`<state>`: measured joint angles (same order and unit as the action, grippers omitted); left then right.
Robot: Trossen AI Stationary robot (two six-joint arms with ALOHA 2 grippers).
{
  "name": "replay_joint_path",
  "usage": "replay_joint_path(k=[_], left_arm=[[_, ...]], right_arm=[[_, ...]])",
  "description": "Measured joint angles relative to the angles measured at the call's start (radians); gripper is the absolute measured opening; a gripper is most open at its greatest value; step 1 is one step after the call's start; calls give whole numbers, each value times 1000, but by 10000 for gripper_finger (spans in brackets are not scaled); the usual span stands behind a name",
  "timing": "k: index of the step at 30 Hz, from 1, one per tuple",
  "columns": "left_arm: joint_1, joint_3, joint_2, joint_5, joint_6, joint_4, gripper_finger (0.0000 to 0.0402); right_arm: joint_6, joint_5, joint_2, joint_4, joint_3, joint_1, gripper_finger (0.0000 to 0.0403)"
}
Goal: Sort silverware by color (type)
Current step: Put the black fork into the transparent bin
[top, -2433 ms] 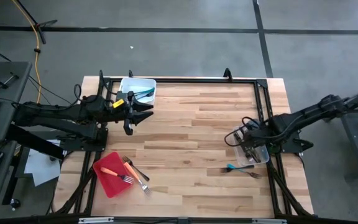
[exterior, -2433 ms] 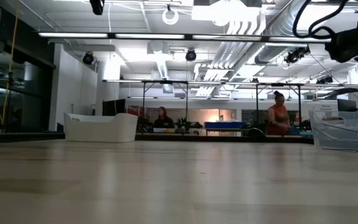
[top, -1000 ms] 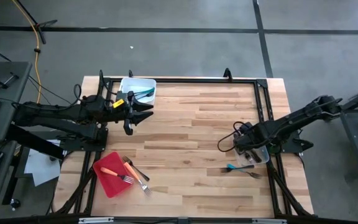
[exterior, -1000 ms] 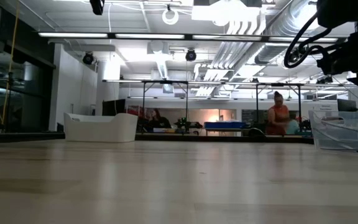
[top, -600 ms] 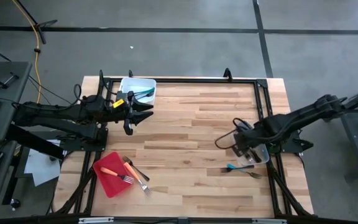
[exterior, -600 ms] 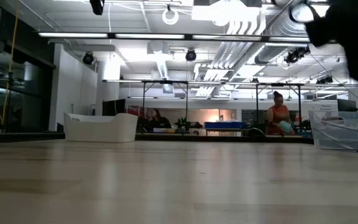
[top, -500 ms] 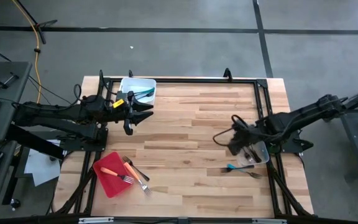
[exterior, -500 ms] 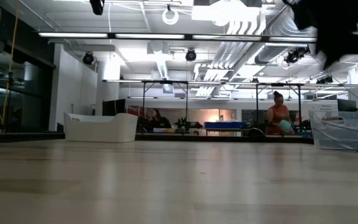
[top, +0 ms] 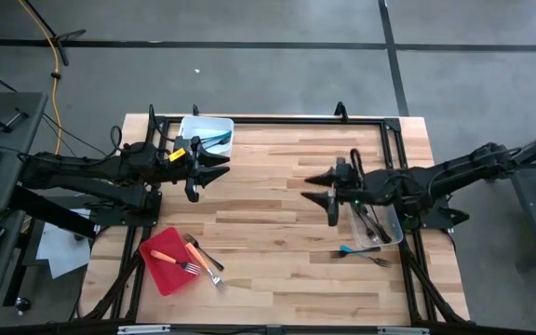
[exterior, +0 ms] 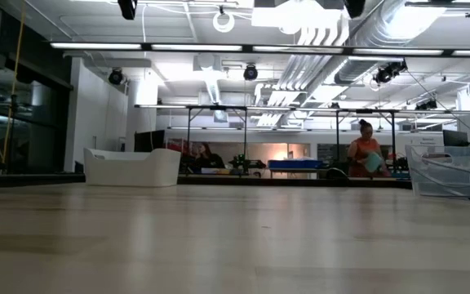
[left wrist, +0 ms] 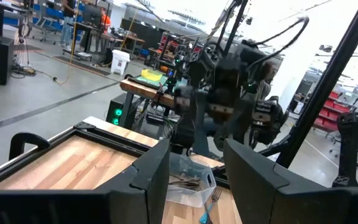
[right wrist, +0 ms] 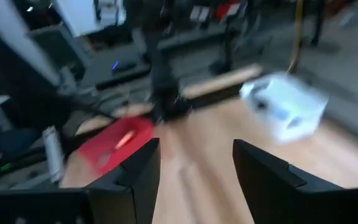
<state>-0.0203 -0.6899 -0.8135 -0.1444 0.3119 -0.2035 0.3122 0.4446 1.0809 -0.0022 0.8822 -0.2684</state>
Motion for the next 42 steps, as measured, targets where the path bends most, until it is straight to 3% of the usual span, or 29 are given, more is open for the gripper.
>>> replay_joint_path(k=[5, 15, 24, 34, 42], left_arm=[[0, 0, 0, 0, 0, 0, 140], [0, 0, 0, 0, -42, 2, 140], [0, 0, 0, 0, -225, 3, 140], [0, 0, 0, 0, -272, 3, 140], [0, 0, 0, 0, -272, 4, 140]], right_arm=[[-134, 43, 0, 110, 0, 24, 186], [-191, -74, -1, 145, 0, 48, 186], [-209, -75, -1, 147, 0, 48, 185], [-209, -80, -1, 147, 0, 48, 184], [-209, -81, -1, 147, 0, 48, 137]])
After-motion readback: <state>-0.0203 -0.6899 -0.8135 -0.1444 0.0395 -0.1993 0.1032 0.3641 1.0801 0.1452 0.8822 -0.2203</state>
